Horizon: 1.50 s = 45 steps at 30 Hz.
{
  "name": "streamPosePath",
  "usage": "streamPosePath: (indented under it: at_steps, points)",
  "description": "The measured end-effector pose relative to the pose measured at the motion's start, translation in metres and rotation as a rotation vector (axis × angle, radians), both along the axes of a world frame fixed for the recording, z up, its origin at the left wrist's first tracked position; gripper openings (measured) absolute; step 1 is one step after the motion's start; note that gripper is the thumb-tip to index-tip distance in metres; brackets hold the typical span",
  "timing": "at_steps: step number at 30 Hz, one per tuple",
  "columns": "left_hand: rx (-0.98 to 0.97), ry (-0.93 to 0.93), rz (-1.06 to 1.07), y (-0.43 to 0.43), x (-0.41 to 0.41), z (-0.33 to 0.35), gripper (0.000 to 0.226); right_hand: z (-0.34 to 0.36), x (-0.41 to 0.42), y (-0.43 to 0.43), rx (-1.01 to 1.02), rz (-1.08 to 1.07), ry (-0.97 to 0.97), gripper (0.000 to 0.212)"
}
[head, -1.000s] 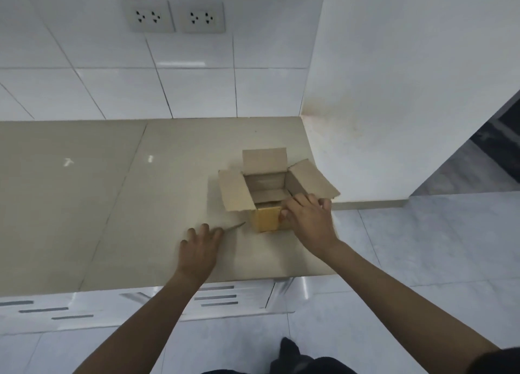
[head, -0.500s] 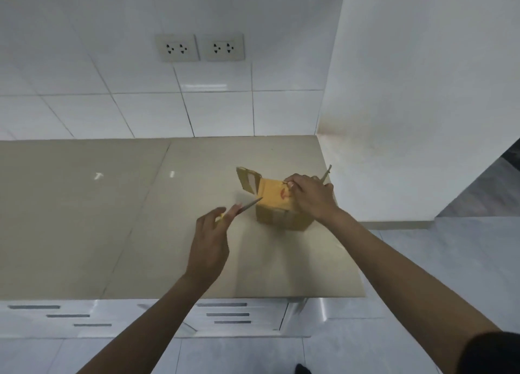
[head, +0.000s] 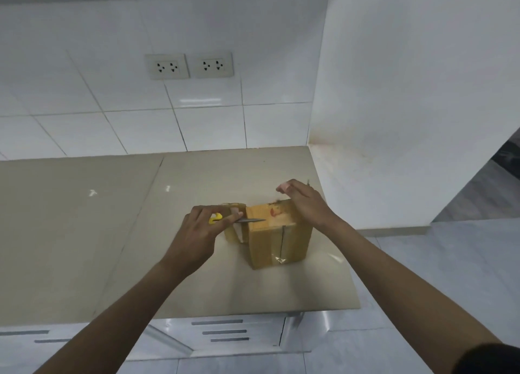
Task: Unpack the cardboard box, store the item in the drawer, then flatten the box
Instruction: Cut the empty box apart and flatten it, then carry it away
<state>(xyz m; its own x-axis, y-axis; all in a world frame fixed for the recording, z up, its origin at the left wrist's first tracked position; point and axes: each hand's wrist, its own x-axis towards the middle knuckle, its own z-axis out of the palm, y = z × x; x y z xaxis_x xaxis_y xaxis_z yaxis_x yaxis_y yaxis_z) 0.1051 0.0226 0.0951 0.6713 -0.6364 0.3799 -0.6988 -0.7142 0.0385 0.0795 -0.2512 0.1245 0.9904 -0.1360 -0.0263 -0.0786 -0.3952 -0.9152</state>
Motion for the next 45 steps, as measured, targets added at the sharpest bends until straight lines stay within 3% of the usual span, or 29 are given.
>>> streamPosePath:
  at_steps: [2, 5, 6, 11, 21, 29, 34, 40, 43, 45]
  points:
    - [0.025, -0.003, -0.008, -0.004, -0.001, -0.003, 0.080, 0.001, -0.015, -0.006, -0.032, 0.121, -0.008, 0.033]
    - [0.050, 0.007, -0.004, -0.010, 0.001, -0.003, 0.082, -0.014, -0.033, -0.019, -0.600, 0.326, -0.015, 0.077]
    - [0.054, 0.013, -0.005, -0.012, 0.002, -0.002, 0.082, -0.020, -0.037, -0.022, -0.670, 0.352, -0.024, 0.085]
    - [0.077, 0.006, -0.050, -0.026, -0.004, 0.002, 0.072, -0.041, -0.039, -0.015, -0.609, 0.234, -0.186, 0.081]
    - [0.023, 0.040, -0.019, -0.033, -0.011, -0.003, 0.075, -0.040, -0.031, -0.009, -0.550, 0.130, -0.184, 0.070]
    - [-0.270, 0.026, 0.130, -0.028, -0.043, -0.029, 0.072, -0.040, -0.025, -0.003, -0.545, 0.081, -0.154, 0.070]
    - [-0.020, 0.081, 0.020, 0.002, -0.071, -0.075, 0.062, -0.037, -0.023, -0.001, -0.477, 0.082, -0.134, 0.070]
    - [0.229, 0.238, 0.187, 0.031, -0.075, -0.096, 0.057, -0.032, -0.022, -0.001, -0.361, 0.131, -0.125, 0.057]
    - [0.327, 0.274, 0.166, 0.031, -0.070, -0.091, 0.043, -0.031, -0.023, 0.000, -0.435, 0.117, -0.147, 0.052]
    - [0.359, 0.267, 0.148, 0.023, -0.067, -0.085, 0.058, -0.033, -0.024, 0.002, -0.590, 0.099, -0.178, 0.048]
